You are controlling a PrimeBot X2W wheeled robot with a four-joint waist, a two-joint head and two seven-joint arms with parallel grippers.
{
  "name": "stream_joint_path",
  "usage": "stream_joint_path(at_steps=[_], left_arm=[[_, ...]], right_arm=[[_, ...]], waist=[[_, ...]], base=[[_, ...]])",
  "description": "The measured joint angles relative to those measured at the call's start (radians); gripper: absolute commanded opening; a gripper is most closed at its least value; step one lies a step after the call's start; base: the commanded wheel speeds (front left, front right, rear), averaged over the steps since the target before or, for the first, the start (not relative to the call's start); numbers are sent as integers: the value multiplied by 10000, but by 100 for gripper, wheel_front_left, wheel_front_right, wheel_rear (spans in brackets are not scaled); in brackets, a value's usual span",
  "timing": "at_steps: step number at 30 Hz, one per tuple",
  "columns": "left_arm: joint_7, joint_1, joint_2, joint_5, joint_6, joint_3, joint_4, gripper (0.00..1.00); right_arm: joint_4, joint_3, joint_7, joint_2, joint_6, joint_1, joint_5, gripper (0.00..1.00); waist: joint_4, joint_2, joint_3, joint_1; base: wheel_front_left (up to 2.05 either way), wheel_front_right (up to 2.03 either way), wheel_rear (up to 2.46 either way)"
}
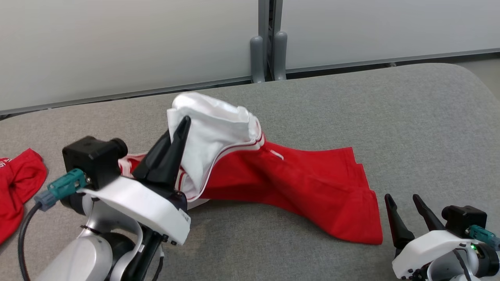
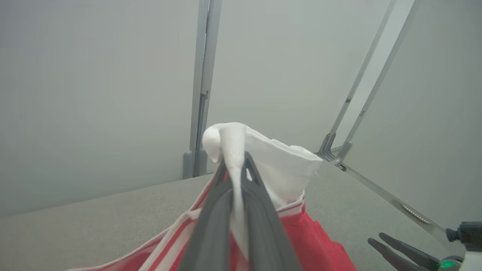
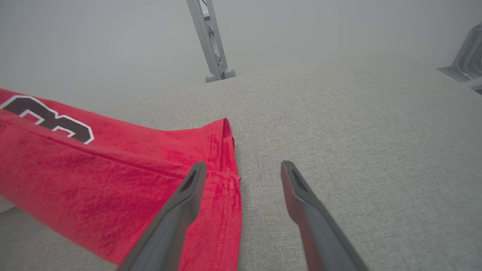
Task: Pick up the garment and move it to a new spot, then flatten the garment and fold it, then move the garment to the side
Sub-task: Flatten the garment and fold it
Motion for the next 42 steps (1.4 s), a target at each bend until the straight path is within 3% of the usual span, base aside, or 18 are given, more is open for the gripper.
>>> stream_joint_path(at_steps=[2, 3, 4, 10, 15, 17, 21, 23, 29, 39, 41, 42], left_arm=[[244, 378, 15, -182, 224, -67, 73, 0], [405, 535, 81, -228, 255, -198, 232, 46], [416, 680, 84, -244, 341, -184, 529, 100], [740, 873, 33, -345, 209, -635, 2525, 100], [828, 1219, -775, -1530, -619, -794, 2564, 100], [813, 1250, -483, -1264, -497, -803, 2786, 100], [947, 1331, 125, -485, 403, -800, 3173, 100], [1164, 1396, 332, -355, 451, -968, 3221, 100], [1390, 929, 449, -115, -483, -1580, 3626, 100], [1774, -501, -153, -71, -1687, -2121, 5641, 98], [1841, -616, -224, -174, -1772, -2119, 5912, 43], [1841, -648, -259, -180, -1804, -2100, 6021, 4]], right_arm=[[15, -12, -15, 0, 0, 6, 0, 100], [27, 2, -15, 2, 0, 7, 0, 100], [38, 15, -15, 2, 0, 11, 6, 100], [98, 228, -15, 4, 0, -33, 50, 100], [132, 184, -27, 2, 0, -50, 44, 100], [153, 161, -27, 4, 0, -47, 38, 100], [171, 115, -27, 4, 0, -27, 31, 100], [182, 115, -25, 0, 0, -16, 29, 100], [221, 178, -17, 2, 0, -49, 27, 100], [278, 428, 15, 4, 0, -218, -31, 100], [293, 454, 15, 6, 0, -218, -29, 100], [303, 454, 15, 4, 0, -217, -29, 100]], waist=[[69, 0, -14, 0], [105, 0, -19, 0], [140, 0, -17, 0], [184, 0, -20, 0], [188, 0, -14, 0], [187, 0, -15, 0], [215, 0, -40, 0], [234, 0, -39, 0], [317, 0, 5, 0], [62, 0, 43, 0], [-42, 0, 54, 0], [-92, 0, 57, 0]], base=[[0, 0, 0], [0, 0, 0], [0, 0, 0], [0, 0, 0], [0, 0, 0], [0, 0, 0], [0, 0, 0], [0, 0, 0], [0, 0, 0], [0, 0, 0], [0, 0, 0], [0, 0, 0]])
